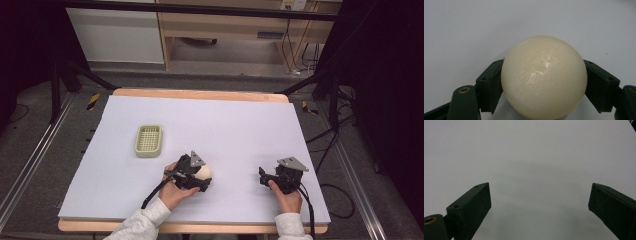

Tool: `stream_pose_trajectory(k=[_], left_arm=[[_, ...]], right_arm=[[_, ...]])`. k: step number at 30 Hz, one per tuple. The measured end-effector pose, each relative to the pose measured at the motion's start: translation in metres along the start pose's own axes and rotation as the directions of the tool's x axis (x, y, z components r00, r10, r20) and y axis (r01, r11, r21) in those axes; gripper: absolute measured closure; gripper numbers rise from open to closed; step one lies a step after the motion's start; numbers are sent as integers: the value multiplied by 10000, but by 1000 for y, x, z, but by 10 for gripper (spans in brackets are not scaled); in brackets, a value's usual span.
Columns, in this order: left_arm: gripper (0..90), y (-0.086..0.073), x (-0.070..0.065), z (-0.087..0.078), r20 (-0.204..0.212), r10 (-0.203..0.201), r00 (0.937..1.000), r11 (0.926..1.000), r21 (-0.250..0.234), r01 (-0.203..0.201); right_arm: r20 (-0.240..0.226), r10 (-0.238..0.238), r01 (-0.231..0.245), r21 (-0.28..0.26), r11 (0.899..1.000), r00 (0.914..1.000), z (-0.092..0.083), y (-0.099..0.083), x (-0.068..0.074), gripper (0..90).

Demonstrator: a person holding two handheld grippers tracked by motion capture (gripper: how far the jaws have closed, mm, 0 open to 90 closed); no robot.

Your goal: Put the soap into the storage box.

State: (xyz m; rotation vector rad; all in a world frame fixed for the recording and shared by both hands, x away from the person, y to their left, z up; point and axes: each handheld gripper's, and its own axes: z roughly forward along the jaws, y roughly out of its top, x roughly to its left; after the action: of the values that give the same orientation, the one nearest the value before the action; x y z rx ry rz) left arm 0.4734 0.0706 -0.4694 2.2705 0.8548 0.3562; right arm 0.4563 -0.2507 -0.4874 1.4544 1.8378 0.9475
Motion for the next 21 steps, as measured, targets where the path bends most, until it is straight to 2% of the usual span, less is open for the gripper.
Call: stream_pose_trajectory(k=[7,12,21], left_arm=[[242,1,2,-10,23,-9,10000,9999,-115,10],[243,0,10,-21,-92,-110,9999,9996,-270,108],[243,-2,18,-31,-126,-318,9994,9987,-404,312]], right_arm=[[-15,41,-41,23,10000,10000,0,0,0,48],[-22,24,-24,1,10000,10000,0,0,0,49],[-11,38,-38,-42,10000,10000,0,0,-1,49]])
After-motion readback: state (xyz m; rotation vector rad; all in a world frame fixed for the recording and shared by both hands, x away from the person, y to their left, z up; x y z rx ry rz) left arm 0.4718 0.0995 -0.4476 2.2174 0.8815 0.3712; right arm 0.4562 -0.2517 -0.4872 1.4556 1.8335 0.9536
